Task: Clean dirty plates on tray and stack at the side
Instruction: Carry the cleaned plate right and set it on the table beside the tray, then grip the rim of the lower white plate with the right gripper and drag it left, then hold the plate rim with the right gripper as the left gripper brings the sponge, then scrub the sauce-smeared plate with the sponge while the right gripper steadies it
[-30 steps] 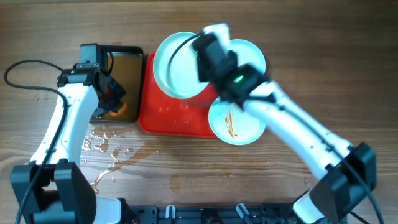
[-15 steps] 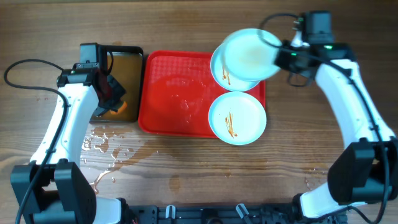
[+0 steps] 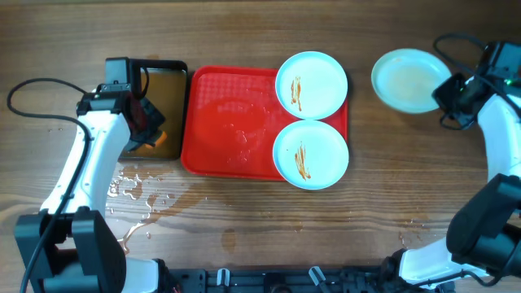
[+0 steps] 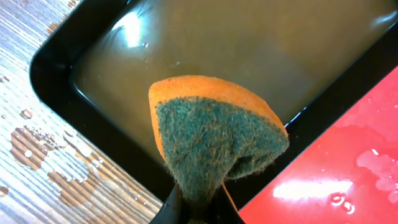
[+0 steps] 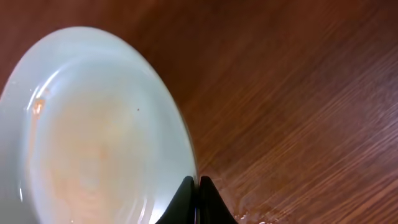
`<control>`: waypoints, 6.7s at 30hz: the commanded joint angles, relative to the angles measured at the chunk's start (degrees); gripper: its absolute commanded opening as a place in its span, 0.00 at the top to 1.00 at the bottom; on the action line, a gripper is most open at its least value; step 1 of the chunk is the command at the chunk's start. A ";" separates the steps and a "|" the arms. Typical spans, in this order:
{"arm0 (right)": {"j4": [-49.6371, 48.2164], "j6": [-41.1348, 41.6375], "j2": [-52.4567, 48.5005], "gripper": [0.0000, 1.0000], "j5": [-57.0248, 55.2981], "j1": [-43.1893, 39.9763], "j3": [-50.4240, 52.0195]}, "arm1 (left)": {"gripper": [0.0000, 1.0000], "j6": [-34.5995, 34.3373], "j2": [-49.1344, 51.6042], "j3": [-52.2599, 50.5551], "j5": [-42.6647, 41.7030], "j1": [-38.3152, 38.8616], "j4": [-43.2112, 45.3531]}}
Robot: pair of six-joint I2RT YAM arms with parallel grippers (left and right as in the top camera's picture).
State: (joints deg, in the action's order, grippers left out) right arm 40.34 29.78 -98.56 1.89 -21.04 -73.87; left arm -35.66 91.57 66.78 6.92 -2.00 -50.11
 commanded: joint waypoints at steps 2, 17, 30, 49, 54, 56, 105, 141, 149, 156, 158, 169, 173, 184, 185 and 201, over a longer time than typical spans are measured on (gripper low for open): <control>-1.92 2.32 0.52 0.50 -0.96 0.33 3.28 | 0.96 0.48 0.37 -2.45 -0.48 -0.26 0.66; 4.37 -17.77 0.52 0.19 31.50 15.04 1.22 | 0.96 0.48 0.37 -2.71 -1.16 -0.26 1.97; 15.72 -20.17 -0.61 0.23 26.18 33.40 -8.11 | 0.96 0.48 0.37 -2.71 -3.89 -0.26 1.73; 10.19 -6.86 -11.91 0.79 6.84 54.62 -4.02 | 0.96 0.50 0.37 -2.71 -5.01 -0.26 2.14; 10.05 -5.79 -13.64 0.81 7.65 54.62 -4.02 | 0.96 0.50 0.37 -2.71 -5.01 -0.26 2.14; 9.49 -5.81 -13.64 0.82 9.22 54.62 -4.02 | 0.96 0.48 0.37 -2.71 -5.01 -0.26 2.16; 30.18 -12.00 -18.25 0.66 -0.79 42.49 -26.34 | 0.96 0.50 0.37 -2.71 -4.98 -0.26 2.58; 8.17 -11.23 -18.34 0.82 12.20 40.70 -2.67 | 0.96 0.50 0.37 -2.71 -5.03 -0.26 2.29; -8.22 0.26 -18.36 0.96 20.26 43.76 4.83 | 0.96 0.96 0.37 -2.71 -8.46 -0.13 2.40; -16.41 3.65 -18.36 0.96 18.08 47.41 5.33 | 0.96 5.90 0.37 -2.71 -16.28 3.63 4.13; -16.24 3.72 -18.36 0.96 13.97 47.78 5.33 | 0.96 5.88 0.37 -2.71 -16.48 5.97 4.94; -18.53 5.86 -18.36 0.96 11.85 47.45 5.31 | 0.96 3.28 0.37 -2.71 -16.28 16.22 11.63; -18.10 6.80 -18.34 0.96 12.33 47.45 5.31 | 0.96 3.26 0.37 -2.73 -16.28 17.79 13.33; -11.30 6.19 -13.57 0.95 6.01 47.50 4.00 | 0.96 1.68 2.43 -2.73 -16.31 20.44 16.57; -11.30 6.19 -13.35 0.92 6.01 47.50 4.00 | 0.96 1.22 3.43 -2.73 -16.31 20.81 17.18; -10.84 3.17 -13.35 0.90 5.16 47.36 4.02 | 0.96 -0.90 10.67 -2.73 -16.02 27.28 22.62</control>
State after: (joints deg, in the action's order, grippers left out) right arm 29.39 33.58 -112.27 9.52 26.70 -70.08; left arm -35.92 101.95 64.16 -8.91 24.14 -28.36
